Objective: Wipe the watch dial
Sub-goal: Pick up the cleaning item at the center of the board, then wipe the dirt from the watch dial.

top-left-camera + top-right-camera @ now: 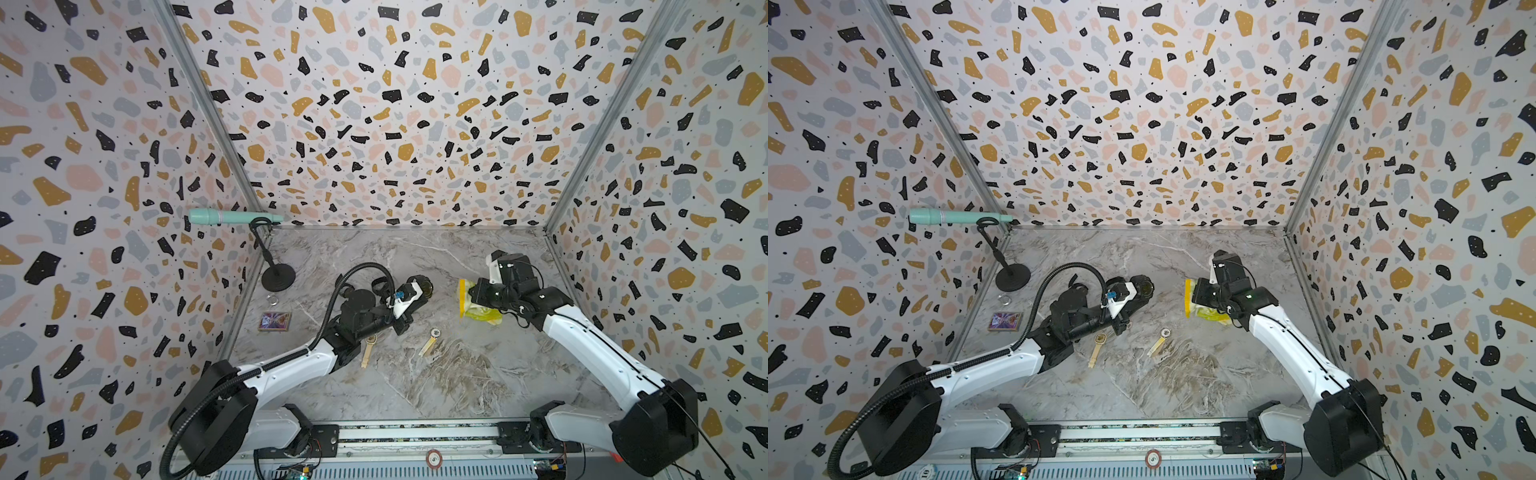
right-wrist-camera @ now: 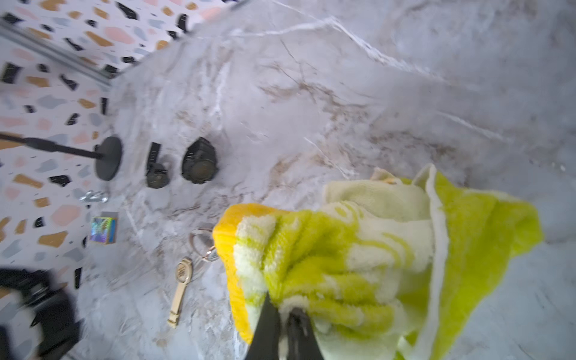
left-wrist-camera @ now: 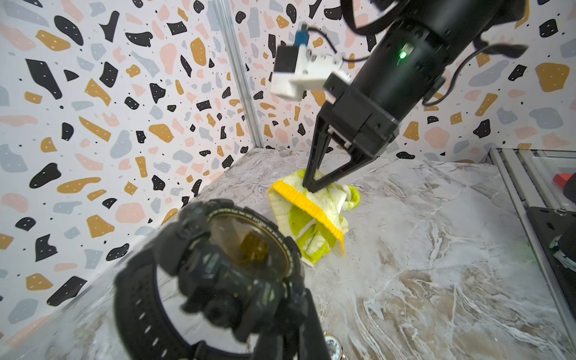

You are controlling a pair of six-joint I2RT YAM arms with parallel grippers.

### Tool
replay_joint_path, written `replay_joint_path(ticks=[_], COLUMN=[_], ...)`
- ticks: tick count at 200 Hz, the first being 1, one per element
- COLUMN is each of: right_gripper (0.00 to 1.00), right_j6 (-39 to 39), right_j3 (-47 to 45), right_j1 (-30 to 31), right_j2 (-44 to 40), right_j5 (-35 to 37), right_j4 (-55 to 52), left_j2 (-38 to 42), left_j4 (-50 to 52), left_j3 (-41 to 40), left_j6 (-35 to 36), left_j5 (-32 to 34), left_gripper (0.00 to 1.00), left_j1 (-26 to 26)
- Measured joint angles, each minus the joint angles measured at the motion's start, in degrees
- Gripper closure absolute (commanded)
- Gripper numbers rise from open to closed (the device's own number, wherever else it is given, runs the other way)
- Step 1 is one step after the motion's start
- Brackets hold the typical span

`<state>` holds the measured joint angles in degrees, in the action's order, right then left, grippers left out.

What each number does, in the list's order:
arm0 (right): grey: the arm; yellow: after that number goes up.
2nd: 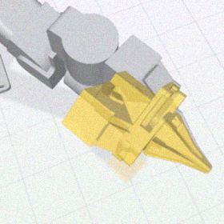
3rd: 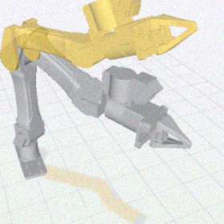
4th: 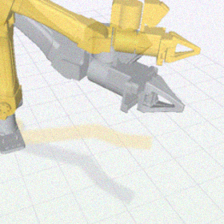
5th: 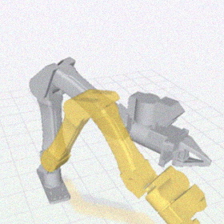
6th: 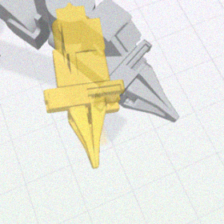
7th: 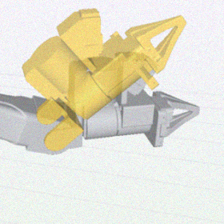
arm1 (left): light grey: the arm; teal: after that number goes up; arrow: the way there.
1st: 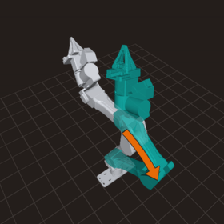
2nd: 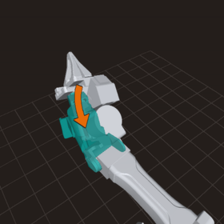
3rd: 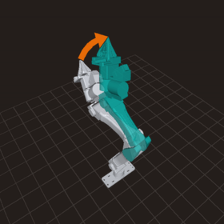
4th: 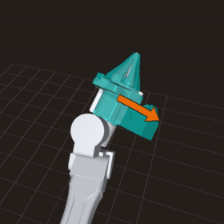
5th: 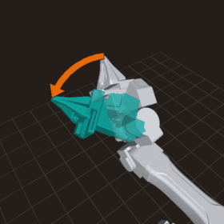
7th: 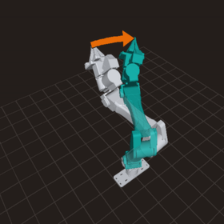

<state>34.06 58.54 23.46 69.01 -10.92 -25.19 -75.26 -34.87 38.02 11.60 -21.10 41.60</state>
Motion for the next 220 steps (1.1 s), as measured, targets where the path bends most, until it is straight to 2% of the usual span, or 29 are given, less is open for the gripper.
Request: replay_joint_path(ticks=[32,77,170,220], right_gripper=[1.00,1.00,1.00,1.00], right_j6=[-2.1,-3.8,-6.6,-7.2], right_j3=[0.7,1.6,6.7,8.0], right_j1=[0.2,0.4,1.0,3.7], right_j2=[-3.8,-6.2,-6.2,-4.1], right_j5=[-4.4,-7.3,-9.2,-9.4], right_j4=[0.3,0.3,0.3,1.4], left_j2=[-5.5,-10.0,-12.9,-13.8], left_j4=[0.1,0.6,4.1,4.4], left_j3=[5.6,10.8,14.1,15.0], left_j6=[-0.2,-1.6,-1.4,-0.7], left_j5=[-3.6,-5.0,-3.2,-3.1], left_gripper=[1.00,1.00,1.00,1.00], left_j1=[0.0,0.0,0.1,0.4])
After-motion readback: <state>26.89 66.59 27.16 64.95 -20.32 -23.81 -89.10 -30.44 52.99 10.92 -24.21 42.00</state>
